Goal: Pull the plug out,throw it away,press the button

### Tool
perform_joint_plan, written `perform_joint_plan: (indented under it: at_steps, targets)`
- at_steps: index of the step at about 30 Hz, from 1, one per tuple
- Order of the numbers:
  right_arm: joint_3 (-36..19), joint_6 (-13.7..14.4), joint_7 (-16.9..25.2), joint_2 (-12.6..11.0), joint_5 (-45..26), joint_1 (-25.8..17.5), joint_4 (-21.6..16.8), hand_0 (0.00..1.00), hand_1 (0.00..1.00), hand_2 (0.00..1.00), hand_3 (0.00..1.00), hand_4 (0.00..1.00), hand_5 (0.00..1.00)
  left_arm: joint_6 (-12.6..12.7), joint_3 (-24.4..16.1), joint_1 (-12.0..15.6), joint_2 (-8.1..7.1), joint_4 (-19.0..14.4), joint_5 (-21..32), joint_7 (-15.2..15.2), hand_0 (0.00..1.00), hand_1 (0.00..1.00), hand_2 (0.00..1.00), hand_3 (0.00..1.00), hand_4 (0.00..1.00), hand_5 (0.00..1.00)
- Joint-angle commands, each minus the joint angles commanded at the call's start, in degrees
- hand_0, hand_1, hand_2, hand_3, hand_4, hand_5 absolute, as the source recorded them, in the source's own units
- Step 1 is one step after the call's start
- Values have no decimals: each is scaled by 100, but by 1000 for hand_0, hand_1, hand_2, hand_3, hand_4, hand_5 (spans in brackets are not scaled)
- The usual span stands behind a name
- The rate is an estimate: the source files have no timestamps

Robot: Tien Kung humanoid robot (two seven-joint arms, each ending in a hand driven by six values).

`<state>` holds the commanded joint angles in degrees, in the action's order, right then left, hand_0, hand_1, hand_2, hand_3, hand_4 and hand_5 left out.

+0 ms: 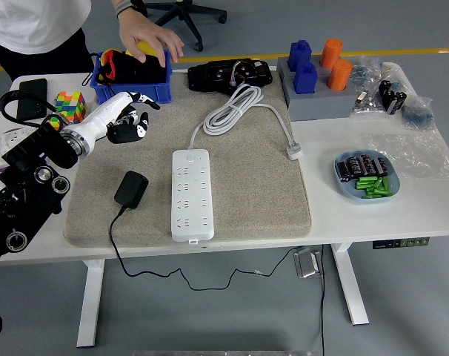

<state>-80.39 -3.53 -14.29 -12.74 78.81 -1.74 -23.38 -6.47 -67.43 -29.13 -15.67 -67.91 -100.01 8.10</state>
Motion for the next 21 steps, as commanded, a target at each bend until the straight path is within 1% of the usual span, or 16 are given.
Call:
perform_joint_plan:
  at_steps: [2,5,6,8,11,12,14,17,18,19,21]
  targets:
    - [1,-4,-3,3,9,2,6,774,737,734,736,784,689,17,-261,199,4,-112,-67,1,569,545,538,759,693,2]
    - [6,-5,-3,8,12,0,8,774,737,734,736,784,689,45,-685,501,60,-265,-173,7,569,545,538,759,693,2]
    - [10,-5,-3,9,12,3,6,773,737,734,736,783,688,56,-814,580,75,-306,-202,3,767,722,679,810,762,2]
    - [-3,-1,-1,11,13,9,1,773,737,734,736,783,688,80,-1084,759,109,-406,-257,-10,767,722,679,810,762,2]
    - [-11,-1,-1,13,15,11,3,773,737,734,736,783,688,116,-1376,928,137,-495,-293,-36,767,722,679,810,762,2]
    - [-17,-1,-3,15,19,10,6,774,737,734,736,783,690,139,-1478,980,142,-520,-305,-50,807,767,725,818,780,28]
    - [-24,-1,-2,17,21,10,6,774,737,734,736,783,690,176,-1669,1073,155,-559,-335,-80,807,767,725,818,780,28]
    - [-36,3,-1,22,22,18,5,774,737,734,736,783,690,194,-1839,1165,167,-595,-349,-96,807,767,725,818,780,28]
    - [-30,1,0,24,19,22,1,774,737,734,736,783,689,208,-1919,1209,175,-610,-354,-107,824,783,743,821,784,48]
    - [-25,0,0,27,17,25,-2,774,737,734,736,783,689,218,-1984,1244,181,-623,-345,-117,824,783,743,821,784,48]
    - [-26,2,1,32,16,27,-1,774,737,734,736,783,689,231,-2044,1279,182,-632,-297,-122,824,783,743,821,784,48]
